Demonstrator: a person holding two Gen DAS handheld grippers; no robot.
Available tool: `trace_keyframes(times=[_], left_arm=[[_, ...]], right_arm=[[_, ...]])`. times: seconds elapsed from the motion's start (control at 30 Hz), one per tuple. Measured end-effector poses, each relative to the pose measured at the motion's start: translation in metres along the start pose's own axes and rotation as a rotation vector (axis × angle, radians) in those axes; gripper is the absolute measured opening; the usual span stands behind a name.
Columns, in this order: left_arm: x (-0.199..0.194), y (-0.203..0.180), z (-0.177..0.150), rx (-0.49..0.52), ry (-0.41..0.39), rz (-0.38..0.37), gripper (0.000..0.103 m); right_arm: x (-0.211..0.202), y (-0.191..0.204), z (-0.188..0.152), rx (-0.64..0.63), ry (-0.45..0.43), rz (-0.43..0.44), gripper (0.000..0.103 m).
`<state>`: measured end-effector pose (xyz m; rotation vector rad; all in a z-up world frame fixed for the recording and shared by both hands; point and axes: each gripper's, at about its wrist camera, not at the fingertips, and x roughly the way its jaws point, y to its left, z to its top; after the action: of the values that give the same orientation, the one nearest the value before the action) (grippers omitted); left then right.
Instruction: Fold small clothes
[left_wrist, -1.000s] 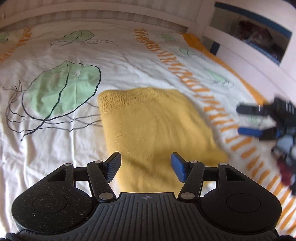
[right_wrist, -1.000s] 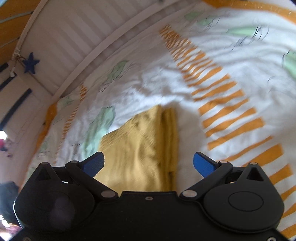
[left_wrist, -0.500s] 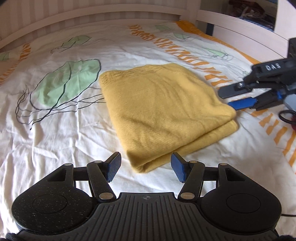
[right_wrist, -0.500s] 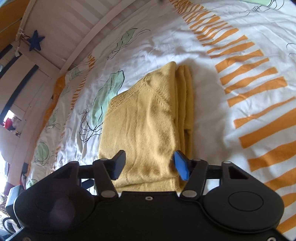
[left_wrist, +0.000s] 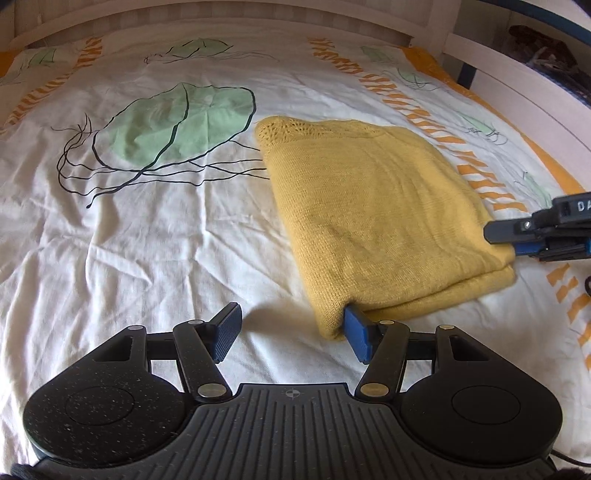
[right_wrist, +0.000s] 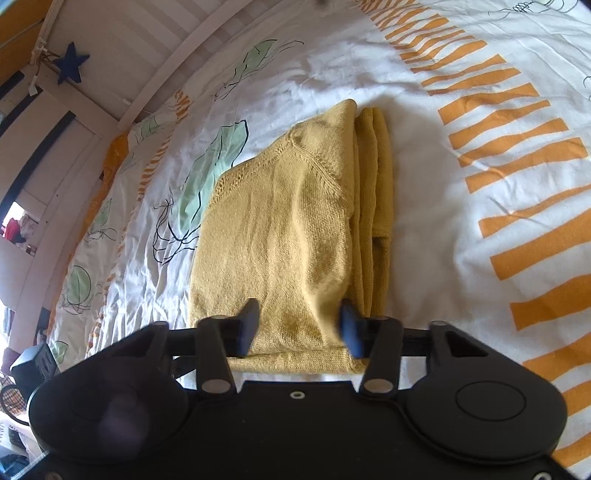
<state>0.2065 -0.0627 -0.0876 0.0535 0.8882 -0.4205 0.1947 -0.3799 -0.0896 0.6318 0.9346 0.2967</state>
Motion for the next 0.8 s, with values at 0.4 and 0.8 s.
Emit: trace_keyframes(times=[0.4, 0.8], left_arm=[[-0.014, 0.021, -0.001, -0.020, 0.009, -0.026, 0.058], [-0.015, 0.002, 0.038, -0.039, -0.090, -0.117, 0.059]], right_arm=[[-0.011, 0.002, -0.022, -0.030, 0.024, -0.065, 0.014], [-0.020, 0.010, 0.026, -0.062, -0.202, -0.049, 0.055]])
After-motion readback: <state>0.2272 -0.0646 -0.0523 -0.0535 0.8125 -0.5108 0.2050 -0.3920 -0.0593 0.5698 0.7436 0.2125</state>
